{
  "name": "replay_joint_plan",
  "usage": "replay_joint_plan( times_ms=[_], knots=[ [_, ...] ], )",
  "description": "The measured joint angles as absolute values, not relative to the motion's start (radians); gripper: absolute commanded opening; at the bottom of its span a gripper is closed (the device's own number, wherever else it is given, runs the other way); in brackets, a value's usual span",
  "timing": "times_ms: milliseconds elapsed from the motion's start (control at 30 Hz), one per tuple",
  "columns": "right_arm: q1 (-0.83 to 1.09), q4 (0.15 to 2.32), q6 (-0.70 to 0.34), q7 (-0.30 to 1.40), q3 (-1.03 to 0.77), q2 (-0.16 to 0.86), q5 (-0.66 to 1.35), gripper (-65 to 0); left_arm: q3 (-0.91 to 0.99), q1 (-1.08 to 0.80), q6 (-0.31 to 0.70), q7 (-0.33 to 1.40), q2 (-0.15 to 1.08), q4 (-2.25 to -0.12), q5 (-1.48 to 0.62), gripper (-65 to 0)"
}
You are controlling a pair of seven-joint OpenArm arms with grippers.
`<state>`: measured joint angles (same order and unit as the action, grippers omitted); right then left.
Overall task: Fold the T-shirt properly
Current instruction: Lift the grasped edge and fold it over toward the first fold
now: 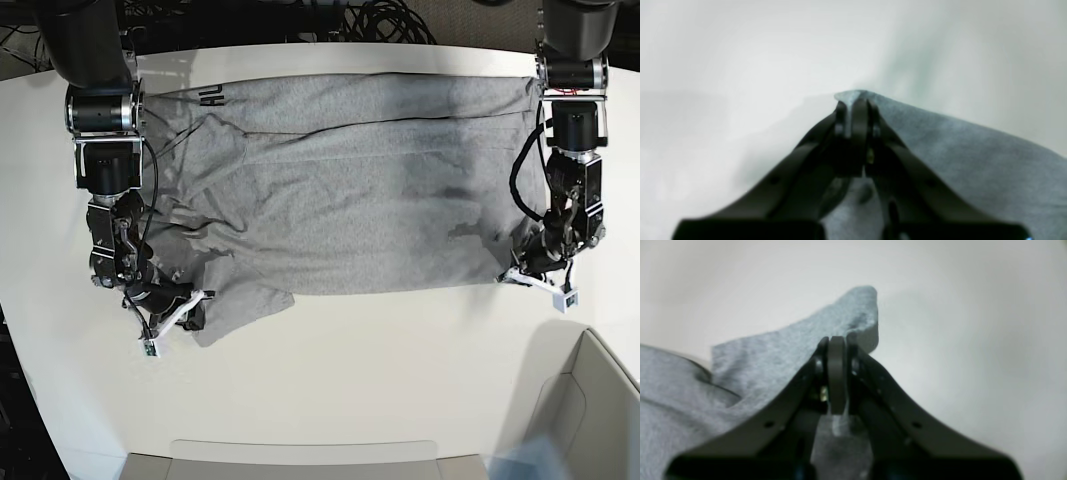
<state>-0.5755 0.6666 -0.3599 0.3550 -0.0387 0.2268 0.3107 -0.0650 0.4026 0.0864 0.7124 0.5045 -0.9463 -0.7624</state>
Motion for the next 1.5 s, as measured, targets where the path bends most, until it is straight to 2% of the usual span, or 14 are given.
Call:
replay_joint_plan(
  times_ms=[267, 367, 467, 633, 733, 900, 1100, 1267, 1500],
  knots=[
    [-0.536, 0.735, -0.36, 0.355, -0.039, 0.253, 0.311, -65.0, 0.078, 0.298, 0.083, 0.721, 0.502, -1.061, -0.766, -65.0],
    [-0.516, 0.744, -0.36, 0.361, -0.039, 0.257, 0.31, -65.0, 0.109, 0.26, 0.084, 0.778, 0.502, -1.117, -0.764, -65.0],
    [-0.464, 0.855, -0.36, 0.361, -0.039, 0.268, 0.311, -65.0, 0.146, 0.248, 0.088, 0.814, 0.499, -1.167, -0.767, -65.0],
    [-0.412, 1.037, -0.36, 0.537, -0.045, 0.274, 0.311, -65.0, 0.154, 0.205, 0.087, 0.831, 0.501, -1.242, -0.765, -65.0],
    [-0.382, 1.136, -0.36, 0.582, -0.046, 0.274, 0.314, -65.0, 0.15, 0.175, 0.089, 0.837, 0.501, -1.274, -0.768, -65.0],
    [-0.313, 1.254, -0.359, 0.645, -0.052, 0.273, 0.311, -65.0, 0.152, 0.124, 0.088, 0.842, 0.501, -1.304, -0.765, -65.0],
    [-0.24, 1.374, -0.36, 0.722, -0.185, 0.273, 0.311, -65.0, 0.153, 0.055, 0.088, 0.854, 0.504, -1.431, -0.767, -65.0],
    [-0.171, 1.496, -0.36, 0.768, -0.202, 0.271, 0.318, -65.0, 0.154, 0.007, 0.087, 0.853, 0.504, -1.475, -0.766, -65.0],
    [-0.079, 1.601, -0.36, 0.785, -0.206, 0.286, 0.315, -65.0, 0.256, -0.082, 0.091, 0.907, 0.502, -1.592, -0.769, -65.0]
  ],
)
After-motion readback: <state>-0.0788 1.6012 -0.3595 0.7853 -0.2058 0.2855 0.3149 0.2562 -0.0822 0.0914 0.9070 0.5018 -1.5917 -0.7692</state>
